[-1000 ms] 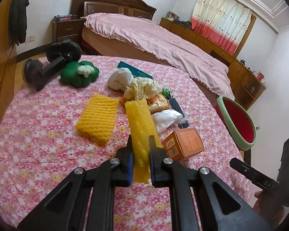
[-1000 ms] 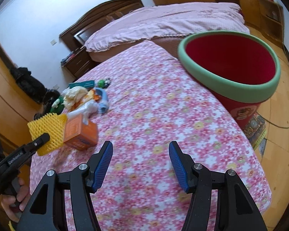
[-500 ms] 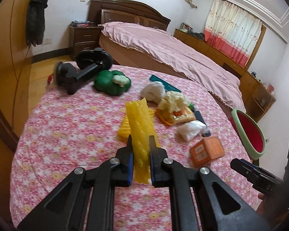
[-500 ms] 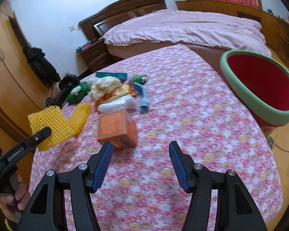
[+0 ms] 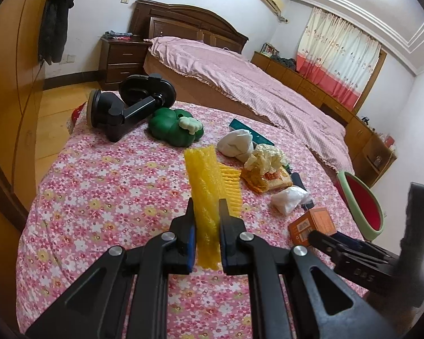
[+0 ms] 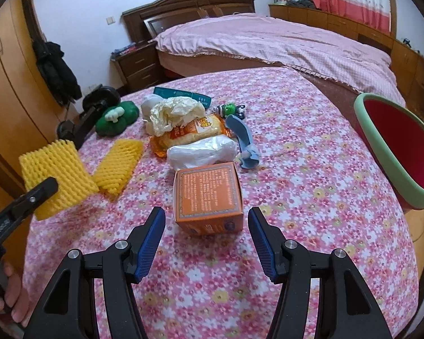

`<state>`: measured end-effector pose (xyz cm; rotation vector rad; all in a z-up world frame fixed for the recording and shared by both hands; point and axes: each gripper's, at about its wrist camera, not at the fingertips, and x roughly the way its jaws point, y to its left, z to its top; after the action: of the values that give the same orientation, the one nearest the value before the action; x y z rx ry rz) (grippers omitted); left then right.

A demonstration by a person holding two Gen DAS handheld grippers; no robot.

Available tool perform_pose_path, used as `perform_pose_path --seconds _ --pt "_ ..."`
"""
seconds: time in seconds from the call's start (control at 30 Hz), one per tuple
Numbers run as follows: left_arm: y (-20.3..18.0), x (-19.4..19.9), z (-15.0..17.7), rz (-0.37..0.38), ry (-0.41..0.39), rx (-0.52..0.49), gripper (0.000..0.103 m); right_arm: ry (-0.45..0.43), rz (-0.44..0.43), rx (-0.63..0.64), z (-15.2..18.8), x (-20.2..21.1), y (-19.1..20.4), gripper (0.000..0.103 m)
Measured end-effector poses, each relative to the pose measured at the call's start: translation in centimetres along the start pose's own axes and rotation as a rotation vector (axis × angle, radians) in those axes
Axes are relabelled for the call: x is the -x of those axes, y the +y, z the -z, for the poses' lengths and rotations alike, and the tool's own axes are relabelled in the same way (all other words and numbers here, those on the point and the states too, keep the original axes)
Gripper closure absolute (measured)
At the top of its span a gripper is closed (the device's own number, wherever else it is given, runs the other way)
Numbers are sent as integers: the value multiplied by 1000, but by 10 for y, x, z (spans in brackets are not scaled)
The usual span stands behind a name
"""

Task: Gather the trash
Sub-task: 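Lift the yellow net with the left tool while the right tool grasps the orange box, then carry the yellow net and orange box over the red bucket with both tools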

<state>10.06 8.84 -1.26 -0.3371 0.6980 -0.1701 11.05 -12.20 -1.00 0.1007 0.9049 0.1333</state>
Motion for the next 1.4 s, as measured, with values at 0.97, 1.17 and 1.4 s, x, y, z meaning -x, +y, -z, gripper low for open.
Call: perform_pose_path --seconds 0.97,1.17,1.4 --pt "-75 19 -1 201 20 -121 91 -192 6 -184 22 76 -56 51" --pt "-114 16 -3 236 33 -177 91 -255 29 -240 23 102 -91 51" --pt "-156 1 -6 268 57 -226 91 -297 50 -300 17 119 -132 51"
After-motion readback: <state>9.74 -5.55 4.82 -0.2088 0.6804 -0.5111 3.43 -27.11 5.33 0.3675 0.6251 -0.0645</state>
